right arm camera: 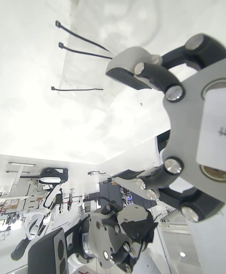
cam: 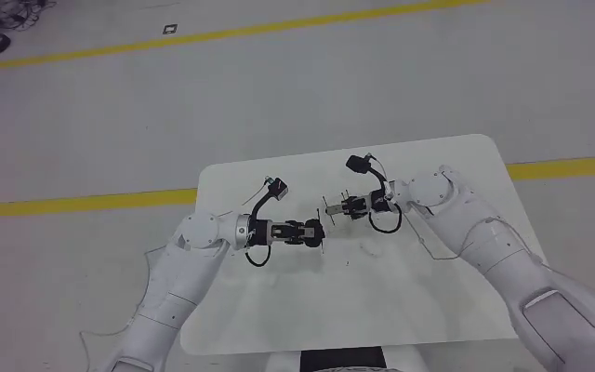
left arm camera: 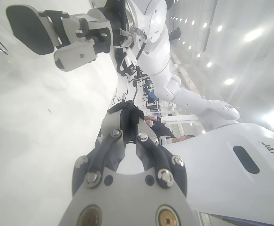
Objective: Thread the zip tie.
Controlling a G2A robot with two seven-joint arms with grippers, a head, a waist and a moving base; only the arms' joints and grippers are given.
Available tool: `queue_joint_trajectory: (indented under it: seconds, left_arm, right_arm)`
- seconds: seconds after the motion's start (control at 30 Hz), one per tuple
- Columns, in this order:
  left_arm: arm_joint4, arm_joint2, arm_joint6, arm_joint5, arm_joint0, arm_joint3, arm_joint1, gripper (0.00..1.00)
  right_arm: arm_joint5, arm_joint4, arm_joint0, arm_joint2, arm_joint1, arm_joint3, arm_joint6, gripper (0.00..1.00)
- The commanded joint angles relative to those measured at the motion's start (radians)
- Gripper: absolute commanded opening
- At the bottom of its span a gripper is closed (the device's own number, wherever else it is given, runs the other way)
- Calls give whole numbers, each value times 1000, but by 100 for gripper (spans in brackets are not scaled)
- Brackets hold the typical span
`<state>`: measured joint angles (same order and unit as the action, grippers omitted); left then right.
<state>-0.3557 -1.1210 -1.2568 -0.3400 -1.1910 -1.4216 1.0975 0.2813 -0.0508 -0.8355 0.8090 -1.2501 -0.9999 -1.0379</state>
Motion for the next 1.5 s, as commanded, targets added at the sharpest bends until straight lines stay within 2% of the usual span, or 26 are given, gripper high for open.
queue_joint_trajectory:
  seconds: [0.0, 0.1, 0.3, 0.57, 0.73, 0.8, 1.07, 1.23, 1.27, 1.33, 1.37, 1.4, 1.43, 1.47]
  left_arm:
    - [0, 0, 0, 0, 0, 0, 0, 0]
    - [0, 0, 0, 0, 0, 0, 0, 0]
    - [0, 0, 0, 0, 0, 0, 0, 0]
    - [0, 0, 0, 0, 0, 0, 0, 0]
    - [0, 0, 0, 0, 0, 0, 0, 0]
    - [0, 0, 0, 0, 0, 0, 0, 0]
    - [0, 0, 0, 0, 0, 0, 0, 0]
    - [0, 0, 0, 0, 0, 0, 0, 0]
    - [0, 0, 0, 0, 0, 0, 0, 0]
    - [0, 0, 0, 0, 0, 0, 0, 0]
    - [0, 0, 0, 0, 0, 0, 0, 0]
    - [0, 0, 0, 0, 0, 0, 0, 0]
    - [0, 0, 0, 0, 0, 0, 0, 0]
    - [0, 0, 0, 0, 0, 0, 0, 0]
  right_arm:
    - [30, 24, 20, -20, -14, 42, 4, 100]
    - [59, 35, 46, -52, -35, 98, 15, 100]
    - [59, 6, 92, -118, -73, 176, 15, 100]
    - [59, 6, 92, -118, -73, 176, 15, 100]
    - [43, -29, 75, -121, -72, 163, 45, 100]
    - [59, -23, 74, -119, -74, 168, 54, 100]
    - [59, -39, 72, -126, -82, 153, 97, 100]
    - [59, -44, 78, -135, -89, 184, 110, 100]
    - [59, -45, 79, -135, -90, 191, 115, 98]
    - [59, -43, 83, -137, -93, 202, 120, 81]
    - [59, -44, 84, -137, -94, 206, 123, 76]
    - [59, -45, 85, -139, -95, 208, 124, 59]
    - [59, -45, 86, -140, -96, 208, 124, 49]
    - [59, -46, 86, -142, -97, 208, 125, 47]
